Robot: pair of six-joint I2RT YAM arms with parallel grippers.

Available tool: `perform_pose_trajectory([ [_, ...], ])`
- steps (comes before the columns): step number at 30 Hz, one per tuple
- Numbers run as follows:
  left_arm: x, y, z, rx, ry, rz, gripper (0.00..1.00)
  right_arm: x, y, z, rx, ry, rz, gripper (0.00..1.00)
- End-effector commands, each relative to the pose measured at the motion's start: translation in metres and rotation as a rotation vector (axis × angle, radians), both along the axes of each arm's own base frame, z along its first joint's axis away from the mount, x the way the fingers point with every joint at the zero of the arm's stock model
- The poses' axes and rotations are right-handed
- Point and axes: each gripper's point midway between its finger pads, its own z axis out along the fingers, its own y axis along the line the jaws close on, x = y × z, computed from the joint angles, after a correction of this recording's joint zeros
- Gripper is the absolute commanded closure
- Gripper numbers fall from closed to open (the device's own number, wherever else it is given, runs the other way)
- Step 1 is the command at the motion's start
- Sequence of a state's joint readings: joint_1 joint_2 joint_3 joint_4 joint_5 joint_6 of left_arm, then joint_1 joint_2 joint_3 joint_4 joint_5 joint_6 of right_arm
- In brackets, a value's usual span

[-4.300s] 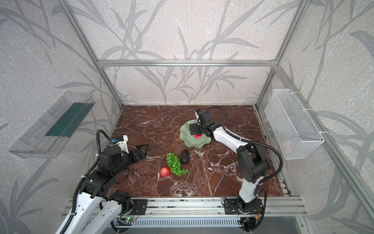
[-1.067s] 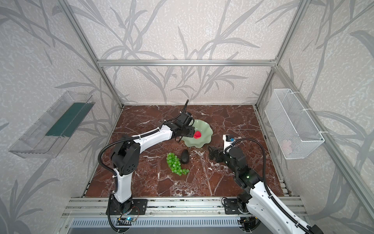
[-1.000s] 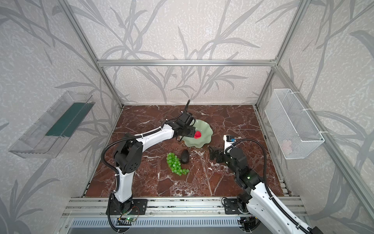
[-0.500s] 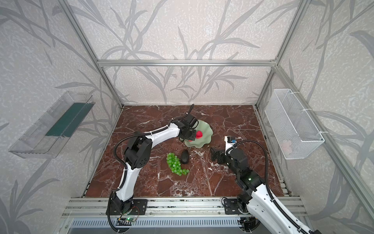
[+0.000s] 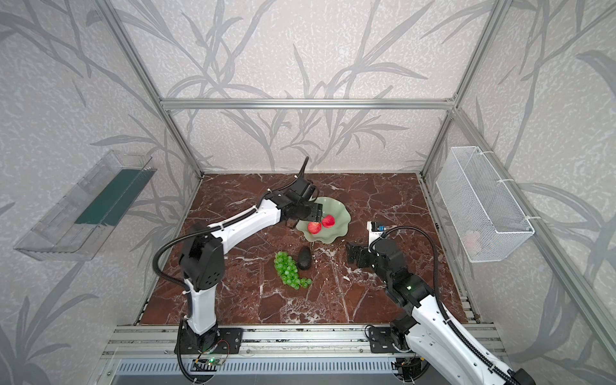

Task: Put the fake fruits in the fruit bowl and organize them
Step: 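Withdraw the left gripper while the right gripper reaches to the black avocado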

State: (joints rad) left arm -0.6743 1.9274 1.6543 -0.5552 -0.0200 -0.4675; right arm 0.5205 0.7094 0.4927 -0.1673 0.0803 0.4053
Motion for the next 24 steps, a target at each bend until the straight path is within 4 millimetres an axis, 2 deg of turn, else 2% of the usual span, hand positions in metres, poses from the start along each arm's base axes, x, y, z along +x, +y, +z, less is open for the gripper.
perform_pose_trajectory([
  [1,-0.005,0.032,0.064,-0.057,-0.169,0.084,0.19,-0.004,0.017,0.002,-0.009,0.049,0.036,0.07],
  [4,-0.023,0.068,0.1,-0.109,-0.357,0.156,0.18,-0.011,0.045,-0.003,-0.047,0.061,0.081,0.08],
  [6,-0.042,0.099,0.115,-0.142,-0.457,0.219,0.16,-0.016,0.065,-0.007,-0.081,0.069,0.106,0.08],
  [8,-0.063,0.131,0.118,-0.154,-0.528,0.286,0.14,-0.021,0.087,-0.013,-0.108,0.091,0.135,0.08],
  [10,-0.087,0.163,0.109,-0.152,-0.57,0.351,0.1,-0.025,0.112,-0.021,-0.106,0.119,0.172,0.08],
  [12,-0.109,0.187,0.094,-0.153,-0.584,0.385,0.06,-0.026,0.132,-0.03,-0.082,0.148,0.191,0.1],
  [16,-0.147,0.228,0.066,-0.148,-0.571,0.467,0.01,-0.02,0.153,-0.052,-0.06,0.201,0.172,0.12],
  [20,-0.172,0.255,0.061,-0.169,-0.589,0.528,0.0,-0.01,0.165,-0.061,-0.068,0.203,0.163,0.13],
  [24,-0.183,0.262,0.062,-0.201,-0.615,0.526,0.0,-0.003,0.177,-0.068,-0.082,0.213,0.167,0.13],
])
